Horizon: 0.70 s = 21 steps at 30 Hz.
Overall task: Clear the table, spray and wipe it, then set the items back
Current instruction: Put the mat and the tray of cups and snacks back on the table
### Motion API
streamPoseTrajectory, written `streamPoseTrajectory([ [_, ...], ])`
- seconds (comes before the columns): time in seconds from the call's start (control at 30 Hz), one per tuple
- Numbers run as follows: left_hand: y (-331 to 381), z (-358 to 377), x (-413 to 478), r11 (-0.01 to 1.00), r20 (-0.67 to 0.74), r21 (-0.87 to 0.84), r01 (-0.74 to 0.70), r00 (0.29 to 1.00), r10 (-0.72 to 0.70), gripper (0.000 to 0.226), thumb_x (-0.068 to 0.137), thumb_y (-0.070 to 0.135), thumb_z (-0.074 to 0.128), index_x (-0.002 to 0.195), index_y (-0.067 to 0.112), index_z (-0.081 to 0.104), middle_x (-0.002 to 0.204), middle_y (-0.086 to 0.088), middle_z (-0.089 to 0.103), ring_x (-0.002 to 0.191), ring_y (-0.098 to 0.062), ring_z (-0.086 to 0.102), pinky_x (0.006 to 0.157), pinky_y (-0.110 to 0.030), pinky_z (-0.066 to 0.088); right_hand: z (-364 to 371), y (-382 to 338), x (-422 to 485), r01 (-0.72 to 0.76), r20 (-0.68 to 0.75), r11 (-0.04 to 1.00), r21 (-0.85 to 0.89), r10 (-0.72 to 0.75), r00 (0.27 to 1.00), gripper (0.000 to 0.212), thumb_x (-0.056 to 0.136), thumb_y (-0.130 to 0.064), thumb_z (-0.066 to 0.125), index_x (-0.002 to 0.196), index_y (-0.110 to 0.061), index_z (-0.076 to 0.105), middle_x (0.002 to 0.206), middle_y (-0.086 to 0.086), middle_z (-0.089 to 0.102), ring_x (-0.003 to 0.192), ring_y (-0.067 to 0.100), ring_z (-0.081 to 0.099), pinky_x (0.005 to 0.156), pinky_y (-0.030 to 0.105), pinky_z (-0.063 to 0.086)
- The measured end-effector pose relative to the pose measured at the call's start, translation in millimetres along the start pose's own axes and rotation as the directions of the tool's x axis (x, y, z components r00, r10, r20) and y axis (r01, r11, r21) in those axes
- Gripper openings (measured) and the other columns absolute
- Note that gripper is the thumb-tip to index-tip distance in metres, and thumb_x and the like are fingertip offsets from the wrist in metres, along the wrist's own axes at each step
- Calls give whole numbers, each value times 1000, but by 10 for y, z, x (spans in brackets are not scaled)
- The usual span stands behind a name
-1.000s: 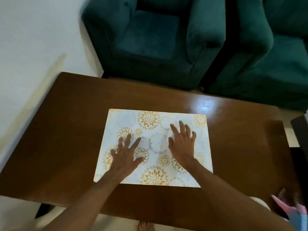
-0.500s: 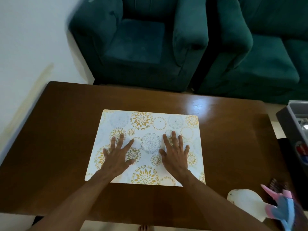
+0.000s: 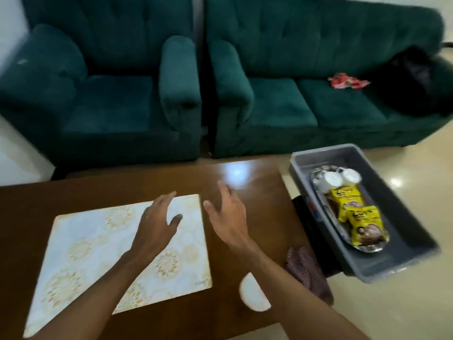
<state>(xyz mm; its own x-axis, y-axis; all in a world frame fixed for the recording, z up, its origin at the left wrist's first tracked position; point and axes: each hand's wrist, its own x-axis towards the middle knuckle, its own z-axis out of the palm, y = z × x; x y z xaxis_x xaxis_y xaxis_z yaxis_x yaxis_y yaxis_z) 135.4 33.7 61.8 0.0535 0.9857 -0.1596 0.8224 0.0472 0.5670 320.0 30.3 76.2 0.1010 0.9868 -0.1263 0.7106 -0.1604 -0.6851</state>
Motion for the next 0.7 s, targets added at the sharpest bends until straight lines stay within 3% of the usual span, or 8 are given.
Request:
streamPoseTrajectory([
  [0.17, 1874, 537, 151, 972, -59, -200, -124, 992, 114, 59, 95, 23, 67, 150, 18, 45, 154, -4, 45, 140, -23, 44, 111, -37, 40, -1469, 865, 154, -67, -238, 998, 5, 66, 969, 58, 97, -33, 58, 149, -15, 38, 150, 7, 43, 136, 25, 41, 113, 40, 32],
  [0.27, 2751, 1067, 199, 941, -44, -315, -121, 993, 113, 55, 93, 21, 69, 144, 12, 50, 145, -7, 55, 133, -23, 51, 112, -38, 42, -2120, 1614, 203, -145, -330, 989, 29, 147, 933, 54, 95, -26, 59, 145, -10, 44, 145, 12, 48, 133, 30, 45, 110, 39, 34],
  [0.4, 3598, 1852, 277, 874, 73, -485, 32, 997, 4, 50, 92, 15, 70, 139, 8, 56, 132, -10, 64, 116, -22, 62, 99, -27, 47, -2736, 2609, 239, -231, -359, 972, 43, 231, 904, 49, 98, -19, 57, 143, -5, 46, 146, 15, 49, 135, 31, 44, 110, 37, 31],
  [0.5, 4011, 2462, 382, 825, 181, -532, 192, 977, -110, 38, 92, 15, 68, 130, 8, 63, 117, -8, 69, 99, -18, 62, 86, -26, 45, -3069, 3351, 394, -291, -339, 956, 48, 289, 895, 44, 99, -19, 56, 140, -6, 49, 139, 16, 55, 127, 31, 52, 105, 40, 41],
  [0.6, 4105, 3007, 573, 788, 257, -515, 337, 938, -233, 3, 91, 8, 60, 89, 9, 61, 84, -8, 63, 84, -26, 59, 70, -35, 44, -3265, 3900, 604, -367, -261, 927, 83, 375, 890, 40, 102, -15, 51, 140, -5, 48, 138, 15, 57, 118, 24, 57, 91, 27, 42],
  [0.63, 4110, 3213, 651, 789, 264, -487, 373, 925, -274, 8, 90, 5, 55, 84, 9, 57, 81, -8, 60, 85, -28, 59, 69, -37, 44, -3300, 4096, 694, -390, -234, 918, 74, 396, 888, 40, 102, -13, 51, 141, -4, 48, 138, 15, 57, 119, 24, 56, 91, 25, 40],
  [0.7, 4104, 3398, 774, 800, 279, -414, 434, 897, -342, 7, 91, 4, 51, 94, 7, 56, 93, -10, 59, 96, -32, 59, 75, -40, 46, -3312, 4373, 850, -429, -175, 903, 33, 428, 887, 40, 101, -9, 50, 140, -3, 50, 138, 15, 57, 123, 27, 55, 95, 27, 41],
])
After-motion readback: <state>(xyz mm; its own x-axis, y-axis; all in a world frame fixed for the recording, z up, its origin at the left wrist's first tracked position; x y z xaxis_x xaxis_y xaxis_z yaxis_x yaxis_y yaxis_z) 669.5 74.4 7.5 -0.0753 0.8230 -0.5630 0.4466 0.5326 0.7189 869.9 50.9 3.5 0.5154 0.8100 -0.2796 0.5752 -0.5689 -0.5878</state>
